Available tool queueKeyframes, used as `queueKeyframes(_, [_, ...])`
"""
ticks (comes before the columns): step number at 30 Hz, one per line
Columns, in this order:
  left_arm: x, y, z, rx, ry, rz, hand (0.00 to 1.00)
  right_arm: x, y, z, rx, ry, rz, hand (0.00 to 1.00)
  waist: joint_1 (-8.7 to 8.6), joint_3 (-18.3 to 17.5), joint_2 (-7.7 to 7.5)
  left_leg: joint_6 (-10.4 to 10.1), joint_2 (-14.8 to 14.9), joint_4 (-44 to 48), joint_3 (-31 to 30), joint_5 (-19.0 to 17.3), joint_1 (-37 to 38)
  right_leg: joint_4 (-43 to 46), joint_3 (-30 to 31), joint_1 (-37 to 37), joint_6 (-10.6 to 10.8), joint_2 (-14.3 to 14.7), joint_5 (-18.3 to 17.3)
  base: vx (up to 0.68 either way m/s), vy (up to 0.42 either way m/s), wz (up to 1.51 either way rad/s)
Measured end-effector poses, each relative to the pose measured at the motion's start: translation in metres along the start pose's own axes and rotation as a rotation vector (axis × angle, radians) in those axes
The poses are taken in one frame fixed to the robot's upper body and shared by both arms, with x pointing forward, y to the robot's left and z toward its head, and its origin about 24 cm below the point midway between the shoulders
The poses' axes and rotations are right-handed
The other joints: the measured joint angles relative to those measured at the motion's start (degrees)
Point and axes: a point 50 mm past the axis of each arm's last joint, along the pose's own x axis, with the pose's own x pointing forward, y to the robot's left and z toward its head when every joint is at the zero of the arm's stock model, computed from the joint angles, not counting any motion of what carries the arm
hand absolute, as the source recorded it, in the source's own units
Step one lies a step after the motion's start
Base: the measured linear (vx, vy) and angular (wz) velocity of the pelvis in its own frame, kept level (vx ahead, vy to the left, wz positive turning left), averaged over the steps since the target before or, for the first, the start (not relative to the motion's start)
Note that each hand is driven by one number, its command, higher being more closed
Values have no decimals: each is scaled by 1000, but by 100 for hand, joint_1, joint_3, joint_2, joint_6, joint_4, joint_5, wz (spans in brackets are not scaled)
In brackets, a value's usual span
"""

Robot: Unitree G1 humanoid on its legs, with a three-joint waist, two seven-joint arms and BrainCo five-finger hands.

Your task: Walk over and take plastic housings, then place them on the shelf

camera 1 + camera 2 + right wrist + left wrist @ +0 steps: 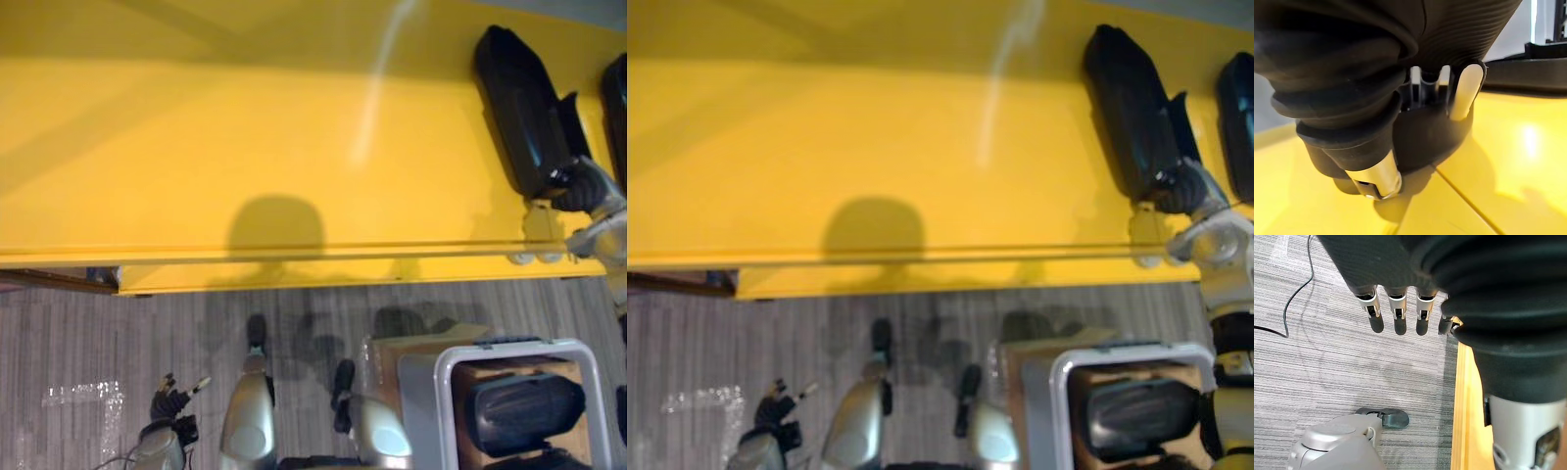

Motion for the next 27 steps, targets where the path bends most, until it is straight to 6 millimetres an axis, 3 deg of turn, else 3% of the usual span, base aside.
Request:
queueKeyframes(8, [0, -2, -1, 1, 3, -7, 0, 2, -1, 7, -44, -47, -38, 100, 12, 5, 45, -17, 3, 0, -112, 13, -32, 102, -84, -24, -30, 9, -89, 10, -19, 6])
queueKeyframes(19, [3, -8, 7, -6, -19, -18, 0, 13, -5, 35, -68, -168, -61, 100, 95, 6, 206, -37, 16, 1, -127, 30, -69, 181, -92, -88, -44, 14, -99, 0, 0, 0])
queueKeyframes(27, [3, -8, 7, -7, -19, -18, 0, 14, -7, 37, 37, -136, -46, 100, 102, 10, 220, -35, 16, 2, -123, 32, -64, 186, -91, -87, -45, 12, -99, 0, 0, 0])
